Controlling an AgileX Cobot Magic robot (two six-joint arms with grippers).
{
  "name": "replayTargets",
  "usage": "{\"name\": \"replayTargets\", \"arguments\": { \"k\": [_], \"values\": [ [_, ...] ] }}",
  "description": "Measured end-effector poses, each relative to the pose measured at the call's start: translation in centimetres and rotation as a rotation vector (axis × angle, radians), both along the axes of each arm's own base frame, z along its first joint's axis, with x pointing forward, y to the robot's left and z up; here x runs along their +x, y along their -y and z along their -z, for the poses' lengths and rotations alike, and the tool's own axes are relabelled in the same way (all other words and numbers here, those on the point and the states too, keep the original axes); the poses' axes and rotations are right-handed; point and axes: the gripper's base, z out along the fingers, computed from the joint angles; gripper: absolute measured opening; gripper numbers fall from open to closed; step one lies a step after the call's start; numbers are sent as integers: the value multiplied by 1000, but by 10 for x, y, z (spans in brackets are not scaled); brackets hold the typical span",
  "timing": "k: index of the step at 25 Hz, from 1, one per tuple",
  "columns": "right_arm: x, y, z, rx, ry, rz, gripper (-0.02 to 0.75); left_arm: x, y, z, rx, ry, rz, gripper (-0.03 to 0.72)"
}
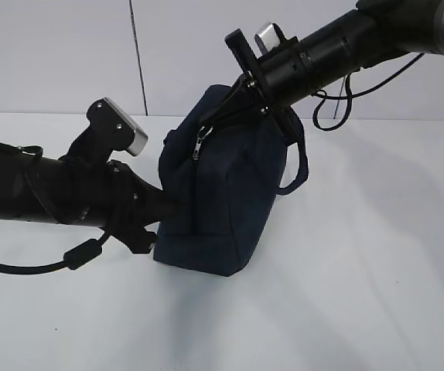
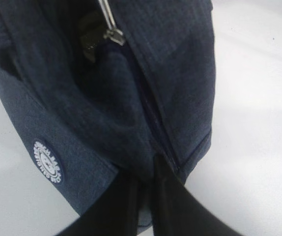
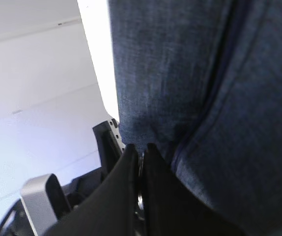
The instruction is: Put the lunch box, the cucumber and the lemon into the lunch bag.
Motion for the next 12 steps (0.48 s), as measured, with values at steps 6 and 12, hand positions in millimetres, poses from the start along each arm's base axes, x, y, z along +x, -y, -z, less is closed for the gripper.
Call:
{"name": "replayTargets", "arguments": {
  "k": [6, 12],
  "values": [
    [0, -3, -5, 61, -134, 76, 20, 0, 0, -1, -1, 3, -8, 11],
    [1, -4, -7, 91, -160, 90, 20, 1, -1, -2, 4, 6, -19, 11]
  ]
}}
